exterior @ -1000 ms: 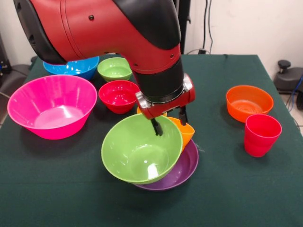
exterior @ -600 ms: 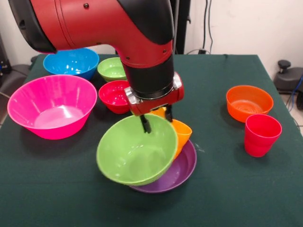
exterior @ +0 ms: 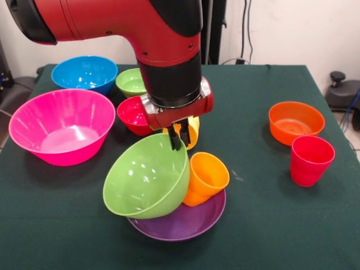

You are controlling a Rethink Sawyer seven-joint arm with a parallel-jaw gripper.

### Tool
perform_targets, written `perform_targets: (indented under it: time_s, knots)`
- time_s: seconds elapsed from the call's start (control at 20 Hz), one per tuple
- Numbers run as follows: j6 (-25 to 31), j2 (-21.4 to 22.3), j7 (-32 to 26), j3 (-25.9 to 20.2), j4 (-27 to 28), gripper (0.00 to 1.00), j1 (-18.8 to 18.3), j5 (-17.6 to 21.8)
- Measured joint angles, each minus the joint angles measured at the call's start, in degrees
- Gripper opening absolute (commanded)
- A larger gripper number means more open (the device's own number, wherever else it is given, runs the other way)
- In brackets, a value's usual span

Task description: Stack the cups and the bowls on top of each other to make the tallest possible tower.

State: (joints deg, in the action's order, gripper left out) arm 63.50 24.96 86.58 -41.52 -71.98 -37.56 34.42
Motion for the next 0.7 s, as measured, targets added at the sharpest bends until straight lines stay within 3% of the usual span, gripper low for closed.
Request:
perform_targets:
  time_s: [0.45, 0.7]
  knots:
    - [0.01, 1.99, 0.00, 0.52, -2.87, 0.00, -0.41, 0.18]
    - [1.07, 7.39, 0.00, 1.78, -7.16, 0.00, -0.06, -0.57]
